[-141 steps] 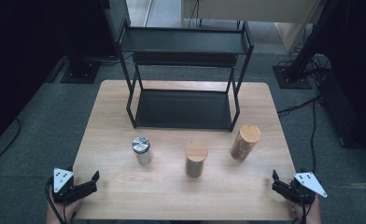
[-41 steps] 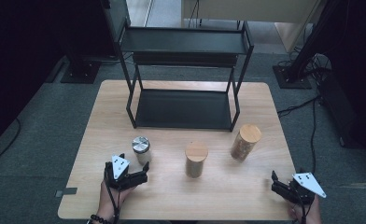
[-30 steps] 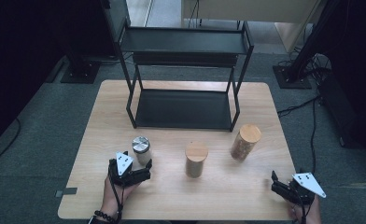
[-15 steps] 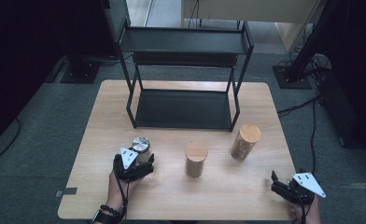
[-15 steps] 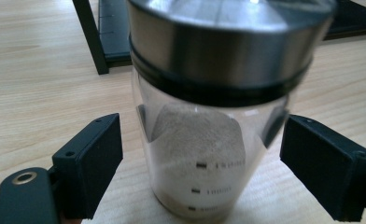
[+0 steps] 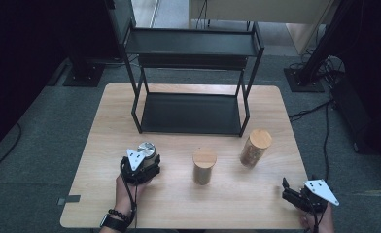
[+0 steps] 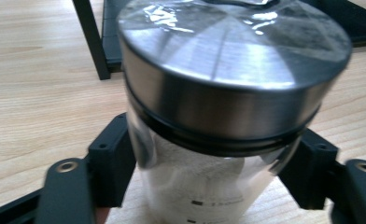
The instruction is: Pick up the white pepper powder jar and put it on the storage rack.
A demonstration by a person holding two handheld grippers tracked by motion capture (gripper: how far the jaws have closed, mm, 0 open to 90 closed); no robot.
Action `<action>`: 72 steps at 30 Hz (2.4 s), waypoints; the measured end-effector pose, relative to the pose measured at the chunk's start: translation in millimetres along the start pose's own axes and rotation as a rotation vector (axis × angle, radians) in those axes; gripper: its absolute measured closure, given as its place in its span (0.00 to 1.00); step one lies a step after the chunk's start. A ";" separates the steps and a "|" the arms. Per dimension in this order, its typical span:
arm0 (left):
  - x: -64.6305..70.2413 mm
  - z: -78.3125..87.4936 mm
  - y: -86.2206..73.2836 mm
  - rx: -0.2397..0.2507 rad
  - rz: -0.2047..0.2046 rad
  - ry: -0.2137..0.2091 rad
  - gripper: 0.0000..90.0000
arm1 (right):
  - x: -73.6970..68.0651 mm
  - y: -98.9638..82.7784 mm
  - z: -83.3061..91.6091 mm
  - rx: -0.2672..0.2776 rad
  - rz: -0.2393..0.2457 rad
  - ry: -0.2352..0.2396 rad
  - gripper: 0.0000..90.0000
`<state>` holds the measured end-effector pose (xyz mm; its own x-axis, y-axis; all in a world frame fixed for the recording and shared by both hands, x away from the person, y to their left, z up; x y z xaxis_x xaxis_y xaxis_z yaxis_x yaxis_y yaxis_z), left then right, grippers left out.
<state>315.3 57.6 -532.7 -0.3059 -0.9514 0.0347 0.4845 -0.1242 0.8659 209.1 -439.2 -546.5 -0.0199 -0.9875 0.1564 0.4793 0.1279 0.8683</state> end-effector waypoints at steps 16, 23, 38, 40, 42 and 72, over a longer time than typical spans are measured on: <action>7.8 -12.5 9.4 -0.016 -0.001 0.022 0.34 | -0.1 0.0 0.3 0.002 0.001 0.002 0.04; 12.2 -23.8 16.7 -0.025 -0.010 0.018 0.34 | 0.0 0.0 0.3 0.003 -0.001 0.001 0.04; 14.8 -45.0 30.3 -0.037 -0.006 0.027 0.34 | 0.0 0.1 0.2 0.003 -0.002 0.001 0.04; 15.4 -47.7 31.9 -0.038 -0.004 0.027 0.34 | 0.0 0.1 0.2 0.002 -0.002 0.001 0.04; 16.1 -50.3 33.4 -0.039 0.003 0.028 0.34 | 0.0 0.1 0.2 0.003 -0.002 0.002 0.04; 15.8 -69.8 74.7 -0.030 -0.006 0.038 0.34 | -0.3 -0.3 -0.5 -0.009 0.000 0.031 0.02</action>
<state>403.9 13.6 -502.3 -0.2777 -0.9606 0.0105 0.5077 -0.1375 0.8505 209.5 -438.9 -547.0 0.0073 -0.9899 0.1413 0.4873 0.1269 0.8639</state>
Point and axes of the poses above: each handheld gripper's, and its own axes: z roughly backward along the jaws, y roughly out of its top, x roughly to its right, the point moved 5 cm from there along -z, roughly forward along the jaws, and after that the axes turned 1 degree about z, right-handed, at the moved point
